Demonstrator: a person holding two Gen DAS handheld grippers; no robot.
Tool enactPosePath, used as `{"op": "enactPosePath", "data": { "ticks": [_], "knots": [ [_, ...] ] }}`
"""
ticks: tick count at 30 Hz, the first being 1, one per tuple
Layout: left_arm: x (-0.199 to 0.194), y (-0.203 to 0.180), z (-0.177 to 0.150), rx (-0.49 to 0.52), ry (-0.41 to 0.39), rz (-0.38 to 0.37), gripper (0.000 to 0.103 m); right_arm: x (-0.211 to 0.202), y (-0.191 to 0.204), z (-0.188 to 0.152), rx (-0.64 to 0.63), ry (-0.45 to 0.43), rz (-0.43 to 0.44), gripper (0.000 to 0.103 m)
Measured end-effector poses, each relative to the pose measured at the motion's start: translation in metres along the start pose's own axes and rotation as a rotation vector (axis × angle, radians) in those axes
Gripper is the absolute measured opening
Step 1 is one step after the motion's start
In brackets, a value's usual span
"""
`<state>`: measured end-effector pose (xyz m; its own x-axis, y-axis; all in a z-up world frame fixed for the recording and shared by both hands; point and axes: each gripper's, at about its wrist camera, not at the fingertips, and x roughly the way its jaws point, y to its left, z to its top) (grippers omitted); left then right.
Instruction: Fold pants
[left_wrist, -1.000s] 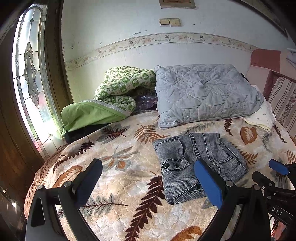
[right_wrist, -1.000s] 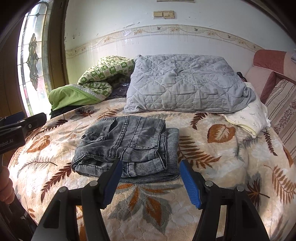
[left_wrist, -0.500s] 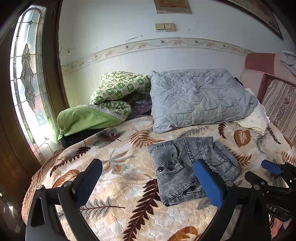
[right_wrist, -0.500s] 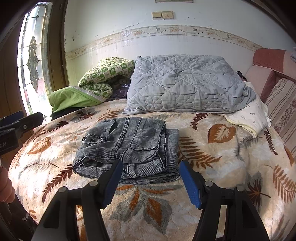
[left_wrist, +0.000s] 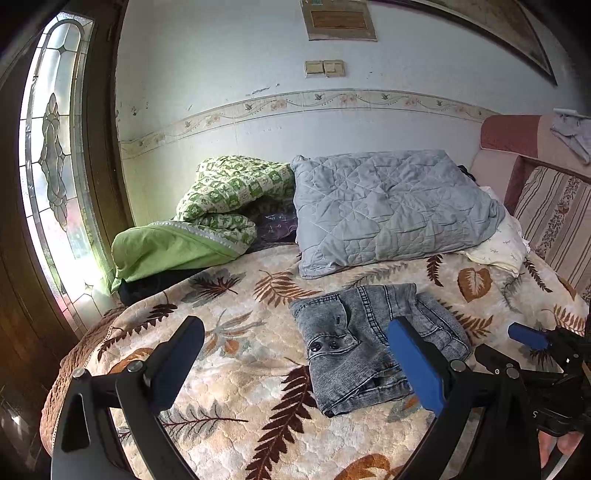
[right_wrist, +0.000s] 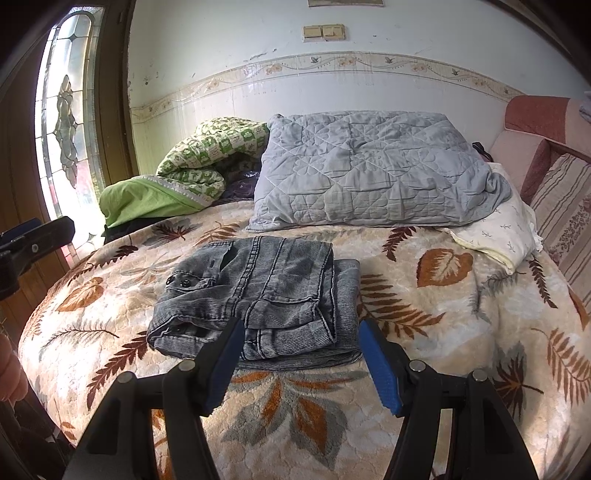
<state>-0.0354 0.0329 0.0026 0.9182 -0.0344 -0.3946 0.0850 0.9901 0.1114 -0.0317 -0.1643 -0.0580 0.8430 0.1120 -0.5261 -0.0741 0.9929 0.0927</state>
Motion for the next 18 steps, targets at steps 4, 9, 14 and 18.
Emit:
{"op": "enactPosePath", "data": {
  "ticks": [4, 9, 14, 18],
  "knots": [
    [0.001, 0.000, 0.003, -0.025, 0.007, -0.037, 0.100, -0.004, 0.002, 0.003, -0.009, -0.017, 0.011, 0.068],
    [0.001, -0.006, 0.006, -0.038, -0.009, -0.055, 0.100, -0.009, -0.003, 0.004, 0.010, -0.026, 0.031, 0.068],
    [-0.001, -0.021, 0.014, -0.003, -0.005, -0.044, 0.100, -0.010, -0.009, 0.006, 0.030, -0.029, 0.042, 0.068],
    [-0.011, -0.035, 0.020, 0.010, 0.001, -0.052, 0.100, -0.014, -0.009, 0.004, 0.009, -0.021, 0.036, 0.068]
  ]
}}
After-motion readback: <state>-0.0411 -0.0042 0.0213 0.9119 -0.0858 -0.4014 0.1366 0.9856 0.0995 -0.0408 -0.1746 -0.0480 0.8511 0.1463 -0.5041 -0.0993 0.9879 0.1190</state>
